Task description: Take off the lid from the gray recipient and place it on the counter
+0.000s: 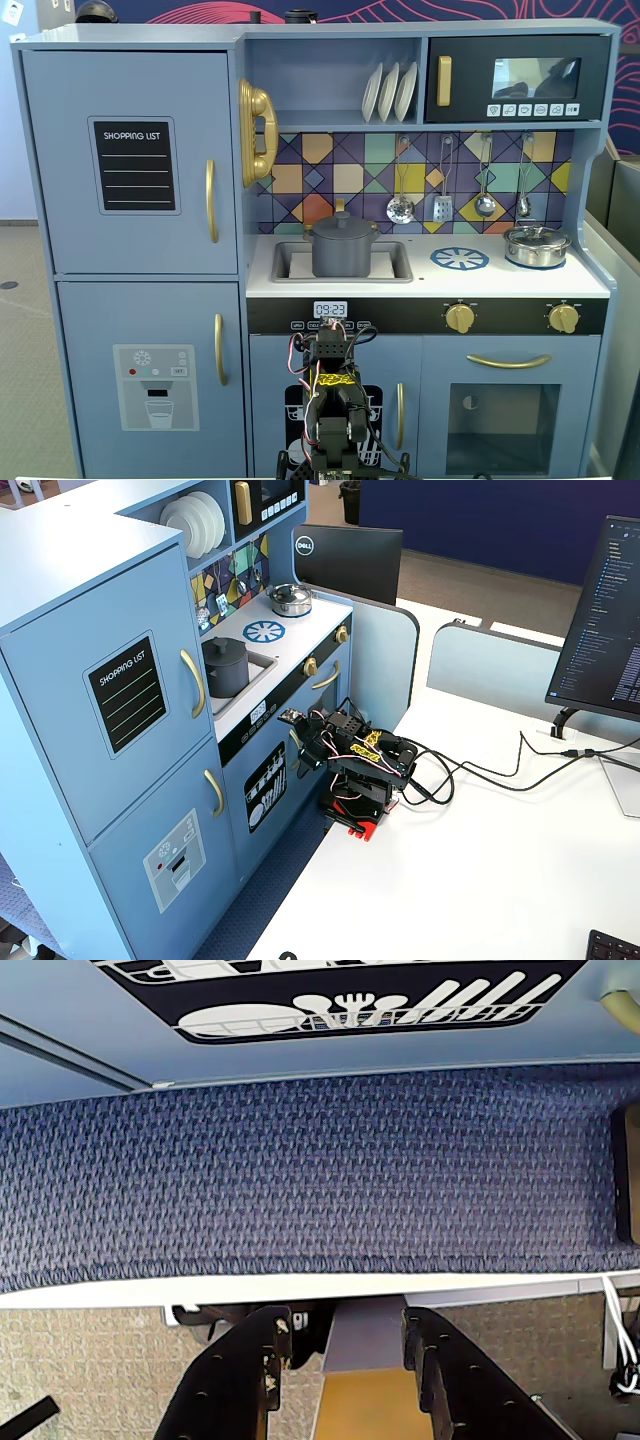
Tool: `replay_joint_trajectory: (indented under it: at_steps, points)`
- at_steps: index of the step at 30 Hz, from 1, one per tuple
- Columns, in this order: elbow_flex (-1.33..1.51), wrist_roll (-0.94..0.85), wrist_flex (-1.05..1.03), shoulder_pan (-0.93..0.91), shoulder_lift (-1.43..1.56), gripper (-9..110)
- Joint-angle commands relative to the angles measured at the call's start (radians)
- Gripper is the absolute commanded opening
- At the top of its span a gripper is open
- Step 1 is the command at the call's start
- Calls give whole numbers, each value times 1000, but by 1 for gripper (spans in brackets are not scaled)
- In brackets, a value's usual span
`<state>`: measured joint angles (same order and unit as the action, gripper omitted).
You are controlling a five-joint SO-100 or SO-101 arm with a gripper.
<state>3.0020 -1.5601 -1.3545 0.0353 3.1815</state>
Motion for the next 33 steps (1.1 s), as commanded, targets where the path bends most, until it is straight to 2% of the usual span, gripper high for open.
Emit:
replay_joint_trajectory:
  at_steps: [1, 14, 17, 21, 26, 33]
  points:
    - [0, 48, -175, -54, -3, 0]
    - [-15, 61, -161, -60, -3, 0]
    - [-143, 69, -129, -48, -34, 0]
    - [-463, -40, -57, -72, -178, 0]
    - [-811, -84, 147, -98, -287, 0]
    - [-940, -97, 520, -98, -367, 0]
